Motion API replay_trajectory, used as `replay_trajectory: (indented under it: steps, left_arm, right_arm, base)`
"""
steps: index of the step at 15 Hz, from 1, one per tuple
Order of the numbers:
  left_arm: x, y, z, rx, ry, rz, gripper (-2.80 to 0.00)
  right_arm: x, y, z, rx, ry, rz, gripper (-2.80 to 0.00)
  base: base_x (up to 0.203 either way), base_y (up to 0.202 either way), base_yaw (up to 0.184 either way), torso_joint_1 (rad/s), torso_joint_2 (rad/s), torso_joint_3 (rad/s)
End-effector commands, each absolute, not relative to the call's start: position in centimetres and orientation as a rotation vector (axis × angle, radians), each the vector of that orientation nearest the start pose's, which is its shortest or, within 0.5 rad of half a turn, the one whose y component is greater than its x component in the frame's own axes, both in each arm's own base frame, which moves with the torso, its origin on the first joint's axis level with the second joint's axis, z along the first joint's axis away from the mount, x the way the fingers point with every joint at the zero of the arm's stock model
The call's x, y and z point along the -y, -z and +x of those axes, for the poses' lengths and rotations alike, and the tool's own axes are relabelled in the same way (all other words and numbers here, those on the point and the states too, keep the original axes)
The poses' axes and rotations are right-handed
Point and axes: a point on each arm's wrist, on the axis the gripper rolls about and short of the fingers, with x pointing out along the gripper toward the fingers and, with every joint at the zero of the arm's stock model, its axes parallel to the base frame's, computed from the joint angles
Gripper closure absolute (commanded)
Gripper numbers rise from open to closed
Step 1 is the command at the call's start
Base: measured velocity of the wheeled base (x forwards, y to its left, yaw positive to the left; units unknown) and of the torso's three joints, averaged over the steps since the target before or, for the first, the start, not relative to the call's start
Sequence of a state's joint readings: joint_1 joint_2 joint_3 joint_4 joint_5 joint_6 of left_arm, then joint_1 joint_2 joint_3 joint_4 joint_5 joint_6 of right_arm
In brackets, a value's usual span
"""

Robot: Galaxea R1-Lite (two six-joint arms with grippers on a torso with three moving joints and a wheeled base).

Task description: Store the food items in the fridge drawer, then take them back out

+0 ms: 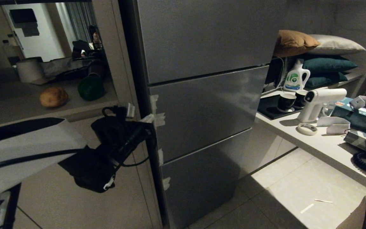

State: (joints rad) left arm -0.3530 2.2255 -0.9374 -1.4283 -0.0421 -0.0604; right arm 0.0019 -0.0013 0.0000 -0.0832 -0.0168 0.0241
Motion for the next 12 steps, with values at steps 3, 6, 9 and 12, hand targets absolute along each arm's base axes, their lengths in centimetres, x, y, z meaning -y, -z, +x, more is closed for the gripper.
replay_trajectory:
  steps: [3, 6, 9, 12]
  left_arm:
    - [12.1, -10.9, 38.5, 0.154, 0.342, -0.084, 0.00]
    - [11.9, -10.6, 39.2, 0.161, 0.330, -0.083, 0.00]
    - [11.8, -11.0, 40.0, 0.194, 0.299, -0.082, 0.00]
    - [12.0, -11.2, 41.0, 0.220, 0.256, -0.077, 0.00]
  right_arm:
    - [0.0, -7.6, -2.1, 0.054, 0.013, 0.025, 0.00]
    - [0.0, -7.6, -2.1, 0.054, 0.013, 0.025, 0.00]
    - [0.0, -7.6, -2.1, 0.054, 0.014, 0.025, 0.00]
    - [0.0, -7.6, -2.1, 0.054, 0.014, 0.025, 0.00]
  base:
    - [0.000, 0.000, 0.000, 0.000, 0.00, 0.000]
    - [0.000, 0.000, 0.000, 0.000, 0.00, 0.000]
    - [0.000, 0.000, 0.000, 0.000, 0.00, 0.000]
    - [0.000, 0.000, 0.000, 0.000, 0.00, 0.000]
